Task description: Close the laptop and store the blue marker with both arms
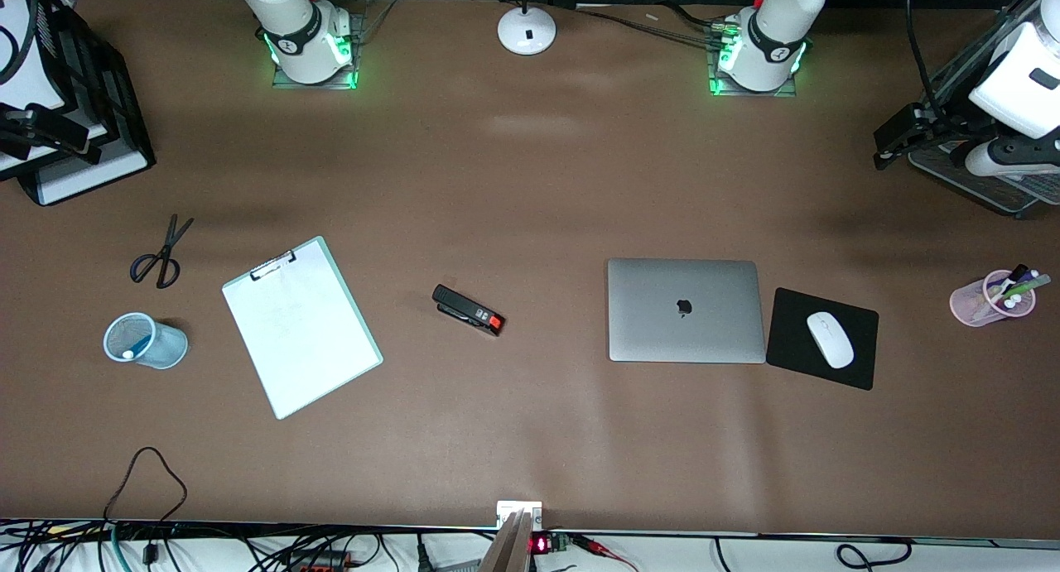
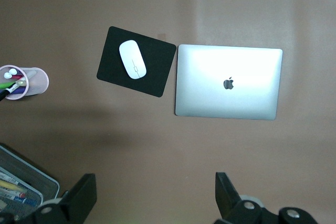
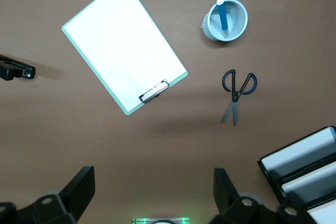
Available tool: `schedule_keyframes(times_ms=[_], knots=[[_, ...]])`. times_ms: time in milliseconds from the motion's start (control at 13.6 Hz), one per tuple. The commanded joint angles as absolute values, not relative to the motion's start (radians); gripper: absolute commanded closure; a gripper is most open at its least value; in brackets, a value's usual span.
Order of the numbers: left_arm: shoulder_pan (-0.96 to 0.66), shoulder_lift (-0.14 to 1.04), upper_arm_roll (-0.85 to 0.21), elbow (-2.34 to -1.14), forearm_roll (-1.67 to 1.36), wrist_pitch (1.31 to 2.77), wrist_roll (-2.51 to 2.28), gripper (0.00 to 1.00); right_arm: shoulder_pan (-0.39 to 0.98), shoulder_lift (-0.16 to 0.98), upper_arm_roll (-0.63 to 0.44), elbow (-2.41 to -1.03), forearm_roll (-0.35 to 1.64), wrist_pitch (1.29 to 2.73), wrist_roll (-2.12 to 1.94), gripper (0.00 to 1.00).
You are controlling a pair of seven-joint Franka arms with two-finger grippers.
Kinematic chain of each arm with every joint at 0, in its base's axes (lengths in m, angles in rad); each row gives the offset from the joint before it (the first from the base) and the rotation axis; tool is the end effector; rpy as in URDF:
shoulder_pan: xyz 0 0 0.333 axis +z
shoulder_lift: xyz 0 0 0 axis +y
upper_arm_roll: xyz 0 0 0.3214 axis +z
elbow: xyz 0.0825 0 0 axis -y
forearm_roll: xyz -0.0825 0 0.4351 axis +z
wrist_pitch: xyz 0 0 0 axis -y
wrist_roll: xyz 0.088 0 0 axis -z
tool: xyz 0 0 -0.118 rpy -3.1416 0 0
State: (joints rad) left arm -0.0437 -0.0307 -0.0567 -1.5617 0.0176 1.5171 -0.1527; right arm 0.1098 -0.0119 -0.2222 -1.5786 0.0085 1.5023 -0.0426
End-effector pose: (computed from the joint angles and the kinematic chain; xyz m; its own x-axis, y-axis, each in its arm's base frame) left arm 0.5876 -0.0575 0.6373 0.9985 0.0532 -0.0108 0.0530 -0.9984 -0.0212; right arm 0.5900 -0.0663 0.6161 0.9956 -0.0688 -0.0641 -0.0698 -0.9975 -0.0139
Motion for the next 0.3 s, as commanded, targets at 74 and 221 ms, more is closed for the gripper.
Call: schedule_keyframes(times_ms=[74,221], knots=[[-0.035,-0.043,-0.064,-1.565,-0.002,1.509,-0.129,0.0,0.106,-0.012,-0.219,-1.548,-0.006,1.502,-0.029,0.0],[-0.034,-0.043,-0.067,-1.565,-0.002,1.506,-0.129,0.0,0.109,-0.012,-0.218,-1.548,-0.006,1.502,-0.029,0.0]])
